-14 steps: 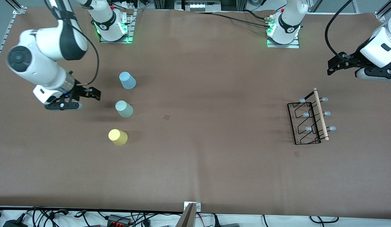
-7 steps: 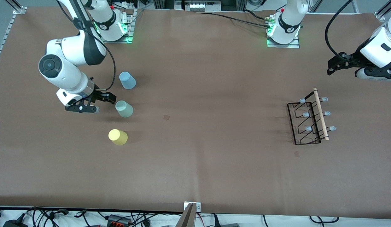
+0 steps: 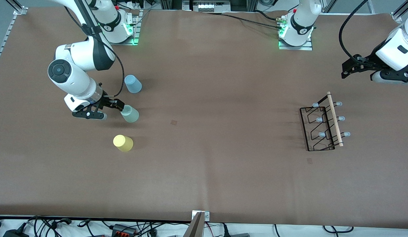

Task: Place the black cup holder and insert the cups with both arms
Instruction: 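Lower the right gripper over the teal cup and close on it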

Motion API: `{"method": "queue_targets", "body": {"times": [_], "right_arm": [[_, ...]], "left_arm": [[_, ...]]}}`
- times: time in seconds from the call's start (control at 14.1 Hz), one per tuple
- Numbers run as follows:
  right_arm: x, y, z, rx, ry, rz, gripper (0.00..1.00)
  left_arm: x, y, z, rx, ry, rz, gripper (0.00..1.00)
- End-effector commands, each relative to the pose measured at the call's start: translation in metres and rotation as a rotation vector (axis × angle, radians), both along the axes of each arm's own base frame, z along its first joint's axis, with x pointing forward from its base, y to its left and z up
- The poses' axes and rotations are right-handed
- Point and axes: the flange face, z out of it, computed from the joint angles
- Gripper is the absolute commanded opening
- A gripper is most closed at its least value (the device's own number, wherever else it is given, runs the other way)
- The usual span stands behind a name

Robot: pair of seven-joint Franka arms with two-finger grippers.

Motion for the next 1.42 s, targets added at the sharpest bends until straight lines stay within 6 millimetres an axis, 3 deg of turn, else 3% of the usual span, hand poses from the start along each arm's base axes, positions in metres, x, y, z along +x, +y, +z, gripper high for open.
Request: {"method": "queue_targets", "body": {"times": [0.0, 0.64, 0.92, 1.07, 1.28, 1.35], "right_arm": [[-0.006, 0.013, -0.009, 0.009, -0.005, -0.021, 1.00], [-0.001, 0.023, -0.047, 0.017, -0.047, -0.008, 1.00], [-0.004, 0.021, -0.059, 0.012, -0.026, -0.010, 1.00], [-0.004, 0.022, -0.066, 0.011, -0.026, -0.009, 1.00], [-0.004, 0.029, -0.073, 0.014, -0.035, 0.003, 1.00], [-0.005, 0.031, -0.074, 0.013, -0.030, 0.008, 1.00]], "left_arm": [[0.002, 0.000, 0.005, -0.003, 0.005, -0.005, 1.00], [0.002, 0.000, 0.005, -0.003, 0.009, -0.005, 1.00], [0.000, -0.004, -0.007, -0.001, 0.069, -0.011, 1.00], [0.003, -0.004, -0.032, 0.000, 0.167, -0.013, 1.00], [0.028, 0.003, -0.097, 0.006, 0.259, 0.031, 1.00], [0.038, 0.008, -0.110, 0.038, 0.242, 0.036, 1.00]]}}
